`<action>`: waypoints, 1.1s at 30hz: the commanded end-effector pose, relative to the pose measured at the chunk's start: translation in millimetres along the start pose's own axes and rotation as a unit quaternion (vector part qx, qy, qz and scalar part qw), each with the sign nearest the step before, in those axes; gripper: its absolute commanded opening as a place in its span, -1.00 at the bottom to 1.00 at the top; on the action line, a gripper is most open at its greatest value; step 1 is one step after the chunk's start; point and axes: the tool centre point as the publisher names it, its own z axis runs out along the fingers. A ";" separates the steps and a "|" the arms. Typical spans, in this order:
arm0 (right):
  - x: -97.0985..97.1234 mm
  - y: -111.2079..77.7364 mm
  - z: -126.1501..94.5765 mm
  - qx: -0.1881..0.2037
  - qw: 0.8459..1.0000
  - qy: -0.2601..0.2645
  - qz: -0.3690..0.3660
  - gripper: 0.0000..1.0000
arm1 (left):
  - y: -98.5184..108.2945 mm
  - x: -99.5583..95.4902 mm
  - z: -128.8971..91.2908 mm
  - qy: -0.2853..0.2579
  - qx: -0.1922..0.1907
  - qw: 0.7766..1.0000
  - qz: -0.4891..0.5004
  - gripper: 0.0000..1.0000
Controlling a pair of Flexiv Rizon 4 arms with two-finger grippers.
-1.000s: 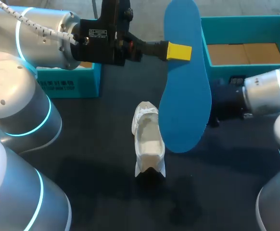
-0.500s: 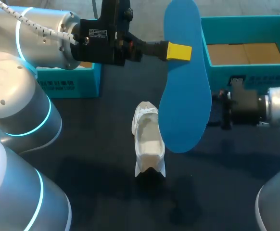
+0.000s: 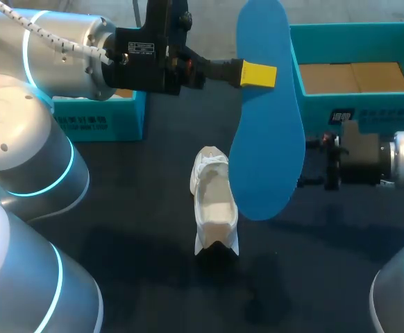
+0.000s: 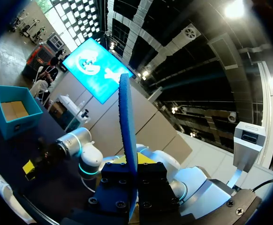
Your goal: Take the shoe out of the shoebox, open the shoe tongue, remove and reinsert the insole, then place the shoe into the shoebox
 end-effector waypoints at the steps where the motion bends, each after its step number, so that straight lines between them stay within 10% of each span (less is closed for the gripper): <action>1: 0.1 0.2 1.4 0.000 1.000 -0.001 0.000 1.00 | 3.3 -1.8 -2.7 0.005 -0.001 1.000 0.006 -1.00; 33: 0.1 0.2 1.4 0.000 1.000 -0.001 0.000 1.00 | 21.6 -54.3 -33.6 -0.081 -0.055 0.910 0.403 -1.00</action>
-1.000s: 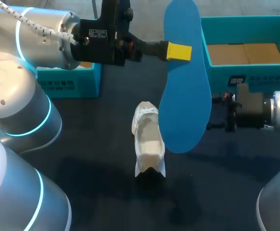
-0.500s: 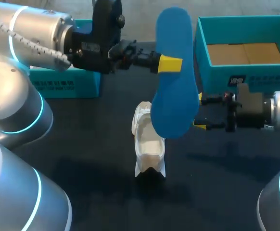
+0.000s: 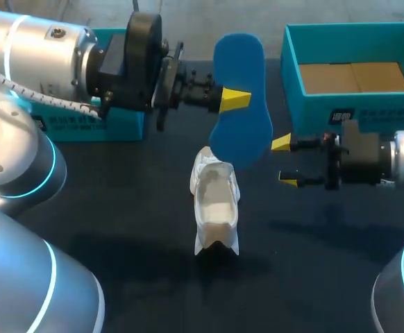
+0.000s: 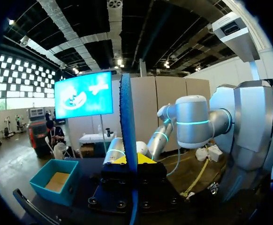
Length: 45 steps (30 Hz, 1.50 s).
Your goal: Take the shoe out of the shoebox, open the shoe tongue, remove and reinsert the insole, then place the shoe into the shoebox
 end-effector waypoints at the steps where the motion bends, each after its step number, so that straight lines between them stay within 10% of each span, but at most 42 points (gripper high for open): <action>1: -0.6 -0.6 1.6 -0.001 1.000 0.000 0.000 1.00 | 2.9 1.6 0.1 -0.001 0.003 1.000 0.000 -1.00; 21: -0.6 -0.6 1.6 -0.001 1.000 0.000 0.000 1.00 | 26.3 0.6 -14.4 -0.041 0.038 0.992 0.115 -1.00; 45: -0.6 -0.6 1.6 -0.001 1.000 0.000 0.000 1.00 | 85.2 -42.6 -56.1 -0.052 0.018 0.858 0.510 -1.00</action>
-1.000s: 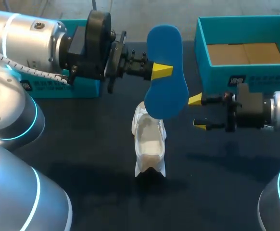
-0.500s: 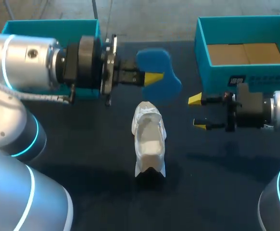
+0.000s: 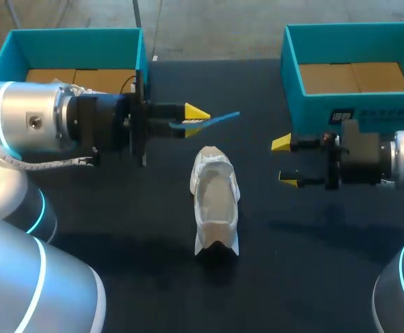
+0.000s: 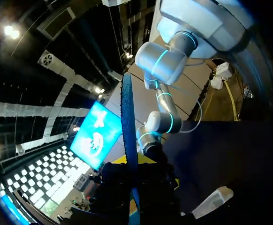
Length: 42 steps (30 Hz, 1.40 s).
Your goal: Take the shoe out of the shoebox, open the shoe tongue, remove and reinsert the insole, then place the shoe into the shoebox
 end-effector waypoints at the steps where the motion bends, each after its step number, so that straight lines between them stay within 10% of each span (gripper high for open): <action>1: -0.6 -0.5 2.0 -0.001 1.000 0.000 0.000 1.00 | 12.8 -2.3 -9.1 0.017 0.012 0.996 0.091 -1.00; 42: -0.6 -0.5 2.0 -0.001 1.000 0.000 0.000 1.00 | 19.5 13.7 -11.6 0.036 -0.012 0.979 0.200 -1.00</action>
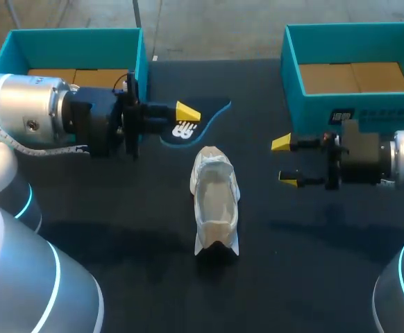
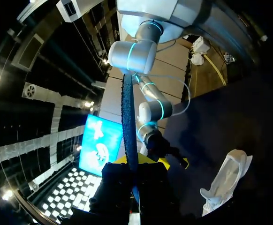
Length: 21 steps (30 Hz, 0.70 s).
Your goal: Take the shoe out of the shoebox, open the shoe tongue, remove and reinsert the insole, then place the shoe into the shoebox
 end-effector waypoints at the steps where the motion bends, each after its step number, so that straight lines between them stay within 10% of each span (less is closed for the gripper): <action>1: -0.4 -0.8 1.4 -0.002 1.000 0.000 0.000 1.00 | -5.2 14.4 2.2 0.007 -0.012 0.999 0.052 -1.00; 21: -0.4 -0.8 1.4 -0.002 1.000 0.000 0.000 1.00 | -3.1 63.8 -7.6 -0.005 -0.025 0.987 0.159 -1.00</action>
